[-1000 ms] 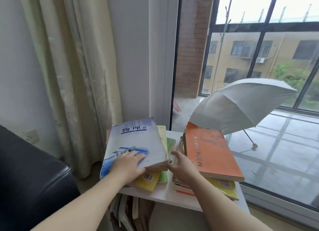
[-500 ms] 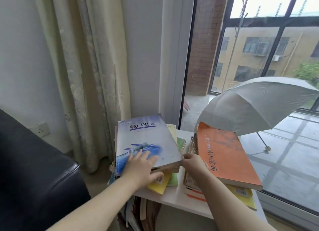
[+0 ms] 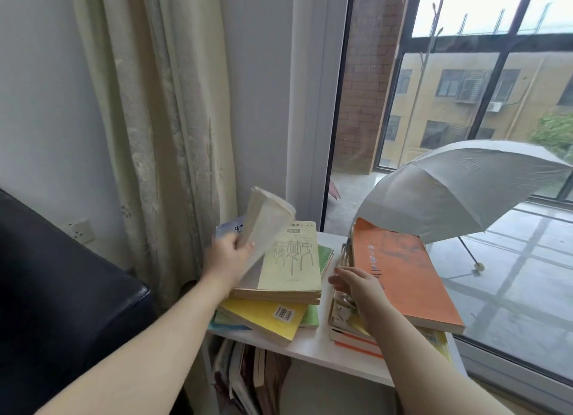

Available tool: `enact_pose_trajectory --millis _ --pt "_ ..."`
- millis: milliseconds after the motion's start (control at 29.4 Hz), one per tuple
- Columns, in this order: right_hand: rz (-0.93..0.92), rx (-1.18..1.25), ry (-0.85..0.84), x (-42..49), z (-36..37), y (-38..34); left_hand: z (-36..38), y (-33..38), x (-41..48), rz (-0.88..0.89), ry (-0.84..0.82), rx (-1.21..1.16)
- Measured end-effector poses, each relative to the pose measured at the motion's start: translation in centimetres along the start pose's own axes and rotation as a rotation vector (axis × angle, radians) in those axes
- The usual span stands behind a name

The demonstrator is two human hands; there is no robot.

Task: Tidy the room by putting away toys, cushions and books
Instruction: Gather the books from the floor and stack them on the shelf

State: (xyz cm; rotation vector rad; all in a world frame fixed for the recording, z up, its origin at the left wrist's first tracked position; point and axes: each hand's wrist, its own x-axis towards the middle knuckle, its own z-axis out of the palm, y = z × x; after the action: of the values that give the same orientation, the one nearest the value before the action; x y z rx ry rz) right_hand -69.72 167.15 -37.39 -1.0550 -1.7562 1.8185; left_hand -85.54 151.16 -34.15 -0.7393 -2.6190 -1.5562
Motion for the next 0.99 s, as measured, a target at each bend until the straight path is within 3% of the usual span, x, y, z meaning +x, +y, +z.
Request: enact_pose_trajectory --millis 102,170,272,408,476,543,611,747,917,985 --pt "0.023 0.020 -0.021 -0.1 -0.7 0.1 -2.3 2.5 0.6 0.158 0.153 -0.180" --pt "0.031 0.001 -0.023 0.1 -0.7 0.1 -3.3 3.7 0.1 0.292 0.116 -0.204" --pt "0.042 0.018 -0.022 0.1 -0.5 -0.3 -3.0 3.2 -1.5 0.367 -0.092 -0.090" --pt "0.121 0.084 0.004 0.7 -0.3 -0.3 0.1 0.1 -3.8 0.410 -0.610 0.627" --pt "0.128 -0.023 -0.030 0.4 -0.1 -0.3 0.4 0.2 -4.1 0.272 -0.616 0.501" --pt "0.112 -0.114 -0.056 0.0 -0.1 -0.4 0.6 0.6 -3.0 0.101 -0.408 0.346" --pt "0.089 -0.154 -0.074 0.1 -0.5 -0.4 1.2 0.1 -1.5 0.001 -0.277 0.437" --pt "0.114 -0.127 -0.113 0.2 -0.1 0.1 1.9 -2.1 -1.0 -0.246 -0.397 0.406" --pt "0.086 -0.026 -0.161 0.7 -0.3 0.0 1.1 -1.8 0.8 -0.483 -0.214 -0.056" --pt "0.081 0.016 -0.183 0.8 -0.8 0.3 0.3 -1.2 0.2 -0.628 -0.327 -0.235"
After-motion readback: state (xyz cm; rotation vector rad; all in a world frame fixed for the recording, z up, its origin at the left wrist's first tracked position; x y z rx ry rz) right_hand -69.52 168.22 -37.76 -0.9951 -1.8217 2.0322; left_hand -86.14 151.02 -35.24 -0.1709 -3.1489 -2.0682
